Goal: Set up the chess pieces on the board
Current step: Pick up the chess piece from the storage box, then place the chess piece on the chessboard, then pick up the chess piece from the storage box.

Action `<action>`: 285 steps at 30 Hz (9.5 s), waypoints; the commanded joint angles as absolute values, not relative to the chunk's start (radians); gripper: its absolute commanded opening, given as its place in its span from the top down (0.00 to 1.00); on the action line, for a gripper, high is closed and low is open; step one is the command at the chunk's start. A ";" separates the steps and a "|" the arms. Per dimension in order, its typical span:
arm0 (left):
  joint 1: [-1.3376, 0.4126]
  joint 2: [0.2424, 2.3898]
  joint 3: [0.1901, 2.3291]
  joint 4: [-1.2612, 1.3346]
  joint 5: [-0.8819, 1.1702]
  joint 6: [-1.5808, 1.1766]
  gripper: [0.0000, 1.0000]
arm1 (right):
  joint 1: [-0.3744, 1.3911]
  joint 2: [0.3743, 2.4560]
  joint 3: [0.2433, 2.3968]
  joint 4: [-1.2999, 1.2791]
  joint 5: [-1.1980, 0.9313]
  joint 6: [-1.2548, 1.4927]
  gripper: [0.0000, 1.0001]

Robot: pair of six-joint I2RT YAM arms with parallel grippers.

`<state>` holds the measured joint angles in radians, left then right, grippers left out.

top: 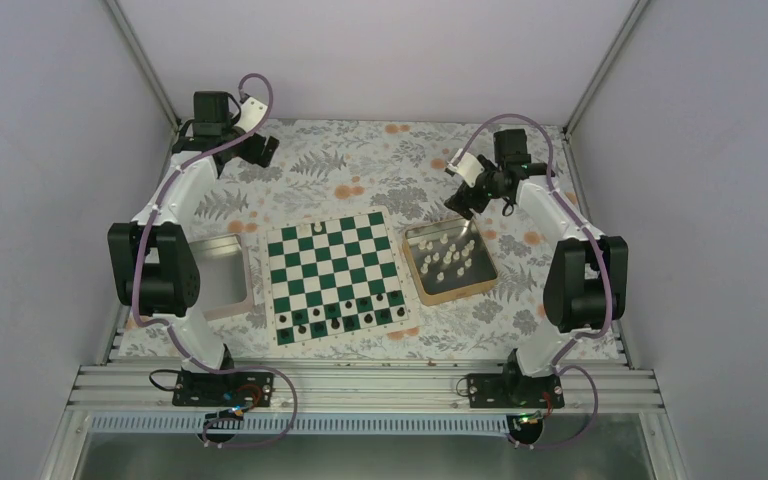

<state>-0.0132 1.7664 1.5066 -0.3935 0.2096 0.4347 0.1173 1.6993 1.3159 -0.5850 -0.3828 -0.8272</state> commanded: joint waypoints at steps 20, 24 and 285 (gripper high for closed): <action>-0.015 1.772 1.532 -0.389 0.206 0.488 0.00 | 0.217 1.795 1.483 -0.906 -0.223 -0.927 0.14; -0.015 1.776 1.526 -0.395 0.215 0.496 0.00 | 0.241 1.856 1.521 -0.992 -0.225 -0.923 0.29; -0.043 1.847 1.503 -0.396 0.236 0.521 0.00 | 0.253 2.019 1.549 -0.971 -0.155 -0.924 0.80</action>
